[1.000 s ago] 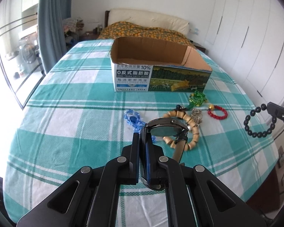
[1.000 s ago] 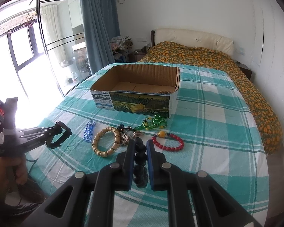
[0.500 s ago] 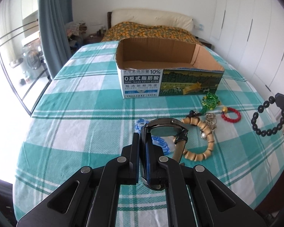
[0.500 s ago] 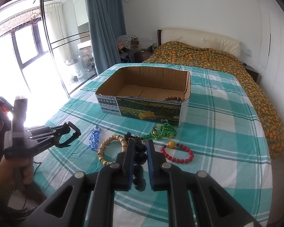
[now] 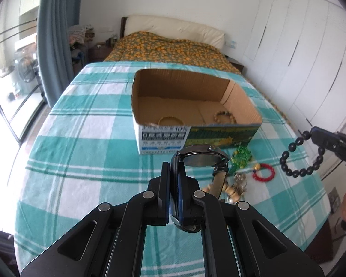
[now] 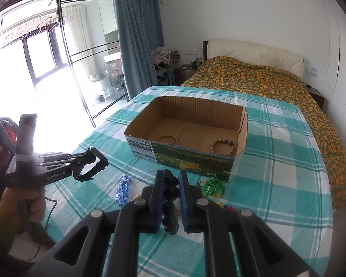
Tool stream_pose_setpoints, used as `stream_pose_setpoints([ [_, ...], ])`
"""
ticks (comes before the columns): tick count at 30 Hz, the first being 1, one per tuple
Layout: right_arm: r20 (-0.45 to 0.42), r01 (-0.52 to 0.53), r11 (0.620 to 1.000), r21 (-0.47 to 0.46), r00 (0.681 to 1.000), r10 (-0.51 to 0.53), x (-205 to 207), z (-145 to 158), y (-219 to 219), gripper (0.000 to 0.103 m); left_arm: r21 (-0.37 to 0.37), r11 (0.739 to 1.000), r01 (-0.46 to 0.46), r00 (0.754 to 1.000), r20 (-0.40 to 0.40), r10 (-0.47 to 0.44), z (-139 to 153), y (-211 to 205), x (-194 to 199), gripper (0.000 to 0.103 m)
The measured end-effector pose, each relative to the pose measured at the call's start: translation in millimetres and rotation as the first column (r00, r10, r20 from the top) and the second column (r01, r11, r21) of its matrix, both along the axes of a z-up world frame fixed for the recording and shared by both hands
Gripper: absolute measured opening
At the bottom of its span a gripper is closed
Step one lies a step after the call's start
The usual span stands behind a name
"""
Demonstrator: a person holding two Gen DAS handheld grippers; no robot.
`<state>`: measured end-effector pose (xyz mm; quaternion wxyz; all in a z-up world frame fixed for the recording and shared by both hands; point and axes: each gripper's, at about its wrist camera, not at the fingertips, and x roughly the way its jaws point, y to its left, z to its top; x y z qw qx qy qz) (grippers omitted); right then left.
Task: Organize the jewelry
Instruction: 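Carry the watch and black bead bracelet over the box and open both tools, then withdraw both tools from the box back over the table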
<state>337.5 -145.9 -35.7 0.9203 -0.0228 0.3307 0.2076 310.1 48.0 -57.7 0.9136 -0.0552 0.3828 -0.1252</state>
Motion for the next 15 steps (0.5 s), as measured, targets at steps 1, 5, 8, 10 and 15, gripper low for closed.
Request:
stream_pose_setpoints([
  [1, 0.010, -0.007, 1.000, -0.002, 1.000, 0.007, 10, 4, 3, 0.013, -0.017, 1.000, 0.005, 1.000, 0.003, -0.004, 6, 0, 11, 0.003],
  [5, 0.016, -0.025, 0.999, 0.026, 1.000, 0.025, 62, 13, 14, 0.013, -0.001, 1.000, 0.001, 1.000, 0.027, -0.001, 18, -4, 62, 0.003],
  [8, -0.017, -0.035, 0.998, 0.050, 0.999, 0.036, 112, 5, 23, 0.013, 0.012, 1.000, 0.005, 1.000, 0.000, -0.005, 10, -12, 104, 0.003],
  [10, -0.064, -0.044, 0.997, 0.059, 0.997, 0.048, 145, -6, 30, 0.013, 0.045, 0.999, 0.005, 1.000, -0.018, -0.004, 1, -19, 131, 0.003],
  [15, -0.188, -0.022, 0.998, 0.067, 0.982, 0.034, 214, -47, 37, 0.013, 0.086, 0.996, 0.014, 0.995, -0.101, -0.005, -30, -30, 180, 0.004],
])
